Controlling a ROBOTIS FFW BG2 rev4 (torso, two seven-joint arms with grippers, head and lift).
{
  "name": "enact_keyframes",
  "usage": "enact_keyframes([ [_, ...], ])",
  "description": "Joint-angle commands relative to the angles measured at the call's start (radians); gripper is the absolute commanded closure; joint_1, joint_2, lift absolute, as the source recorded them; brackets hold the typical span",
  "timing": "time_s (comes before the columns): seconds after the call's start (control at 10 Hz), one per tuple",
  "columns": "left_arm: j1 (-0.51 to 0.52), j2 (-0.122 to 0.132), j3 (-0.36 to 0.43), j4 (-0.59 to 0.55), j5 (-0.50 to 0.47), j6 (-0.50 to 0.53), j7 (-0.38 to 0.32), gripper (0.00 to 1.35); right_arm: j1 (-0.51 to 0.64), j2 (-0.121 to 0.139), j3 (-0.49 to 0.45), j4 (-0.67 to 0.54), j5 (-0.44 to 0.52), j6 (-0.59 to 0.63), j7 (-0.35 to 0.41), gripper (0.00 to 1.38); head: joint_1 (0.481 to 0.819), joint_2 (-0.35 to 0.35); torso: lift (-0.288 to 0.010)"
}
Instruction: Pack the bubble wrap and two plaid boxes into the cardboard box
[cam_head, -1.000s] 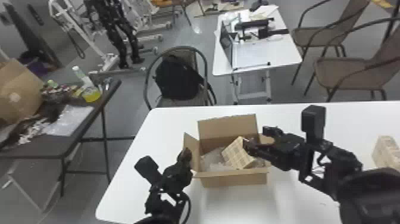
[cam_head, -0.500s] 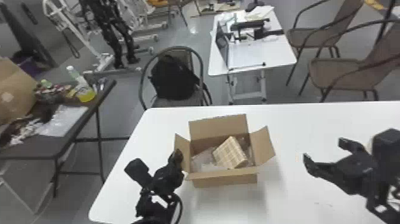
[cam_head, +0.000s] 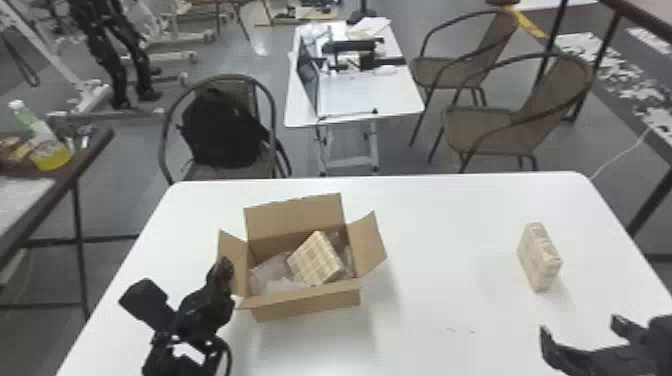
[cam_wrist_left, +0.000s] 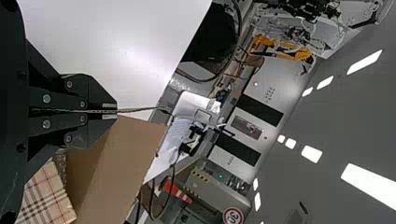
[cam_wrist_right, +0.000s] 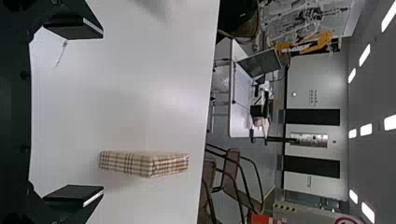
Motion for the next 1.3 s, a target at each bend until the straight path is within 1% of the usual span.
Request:
enact_keyframes([
  [0.0, 0.002, -0.004, 0.001, 0.0, 0.005, -0.002, -0.001, 1.21, -0.031, 0.026, -0.062, 0.098, -0.002, -0.025, -0.001, 0.12, 0.695, 0.113, -0.014],
  [0.1, 0.001, -0.004, -0.001, 0.0, 0.008, -0.002, -0.002, 1.21, -0.1, 0.026, -0.067, 0.206, -0.013, -0.053, -0.001, 0.12, 0.695, 0.088, -0.014],
  [0.3, -0.01, -0.004, -0.012, 0.0, 0.006, 0.006, -0.002, 1.21, -0.23, 0.022, -0.065, 0.353, 0.017, -0.068, 0.001, 0.12, 0.695, 0.065, -0.014],
  [0.4, -0.01, -0.004, -0.012, 0.001, 0.006, 0.009, -0.002, 1.21, -0.284, 0.02, -0.065, 0.407, 0.037, -0.074, 0.001, 0.12, 0.695, 0.057, -0.014],
  [0.6, -0.008, -0.004, -0.008, 0.003, 0.005, 0.01, -0.002, 1.21, -0.353, 0.02, -0.065, 0.471, 0.076, -0.076, -0.012, 0.12, 0.695, 0.047, -0.014],
  [0.8, -0.013, -0.004, -0.012, 0.006, 0.003, 0.01, -0.002, 1.21, -0.436, 0.019, -0.065, 0.563, 0.117, -0.078, -0.01, 0.12, 0.695, 0.044, -0.014],
  [0.9, -0.015, -0.004, -0.013, 0.009, 0.003, 0.01, -0.002, 1.21, -0.477, 0.014, -0.065, 0.614, 0.131, -0.079, -0.01, 0.12, 0.695, 0.042, -0.014],
  [1.1, -0.016, -0.004, -0.018, 0.014, 0.003, 0.012, -0.002, 1.21, -0.552, -0.006, -0.032, 0.713, 0.134, -0.081, -0.01, 0.12, 0.695, 0.035, -0.014],
  [1.2, -0.019, -0.004, -0.022, 0.017, 0.003, 0.012, -0.002, 1.21, -0.58, -0.007, -0.021, 0.758, 0.132, -0.081, -0.01, 0.12, 0.695, 0.037, -0.014],
])
